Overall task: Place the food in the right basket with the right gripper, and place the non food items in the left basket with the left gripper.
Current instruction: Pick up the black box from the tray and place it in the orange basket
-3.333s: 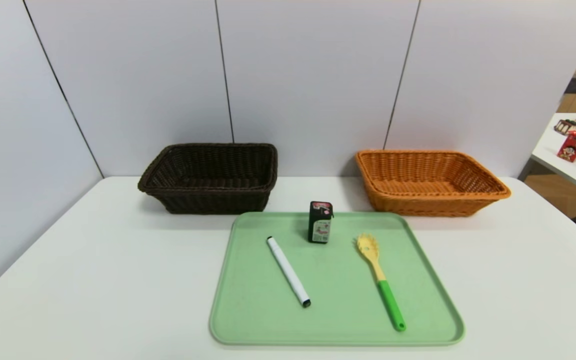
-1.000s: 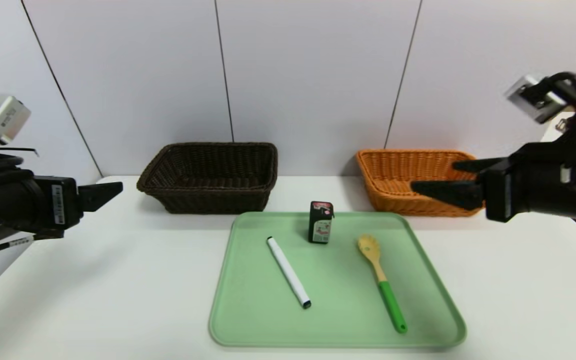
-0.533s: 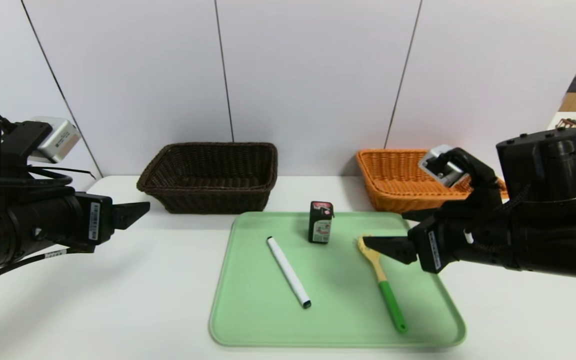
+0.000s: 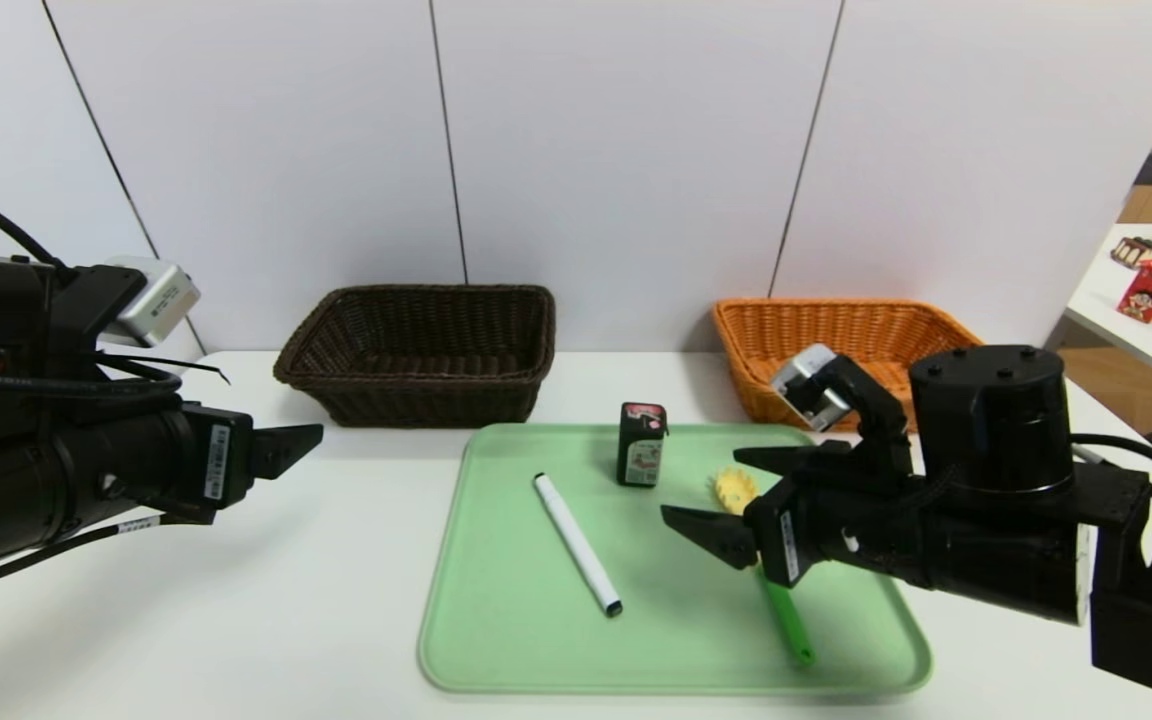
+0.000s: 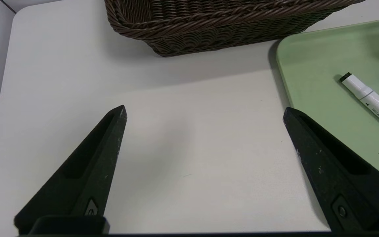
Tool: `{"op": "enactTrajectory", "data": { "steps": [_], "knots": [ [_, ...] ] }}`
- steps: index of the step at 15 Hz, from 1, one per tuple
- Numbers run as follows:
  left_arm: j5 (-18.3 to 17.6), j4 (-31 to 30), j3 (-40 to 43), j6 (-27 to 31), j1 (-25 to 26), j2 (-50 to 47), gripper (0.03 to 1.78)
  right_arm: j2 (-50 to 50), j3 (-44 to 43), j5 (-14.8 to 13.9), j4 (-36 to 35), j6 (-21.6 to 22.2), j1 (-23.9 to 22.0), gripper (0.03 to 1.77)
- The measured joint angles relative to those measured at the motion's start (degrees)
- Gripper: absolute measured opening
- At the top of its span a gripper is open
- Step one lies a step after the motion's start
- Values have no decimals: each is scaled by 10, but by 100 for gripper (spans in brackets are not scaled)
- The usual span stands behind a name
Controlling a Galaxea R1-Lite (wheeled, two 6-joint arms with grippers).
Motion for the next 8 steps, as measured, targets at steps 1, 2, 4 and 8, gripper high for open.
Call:
{"op": "enactTrajectory", "data": {
  "steps": [1,2,4,8],
  "knots": [
    [0,0,0,0,0,2,169,21,14,0,-51,0,1,171],
    [0,0,0,-1,-1,4,169,43,24,-1,-100,0,2,171],
    [0,-1,0,-1,-1,10,169,81,30,-5,-164,4,-1,171],
    [-1,-2,0,-2,-1,19,169,128,20,-37,-199,11,-3,171]
  ]
}}
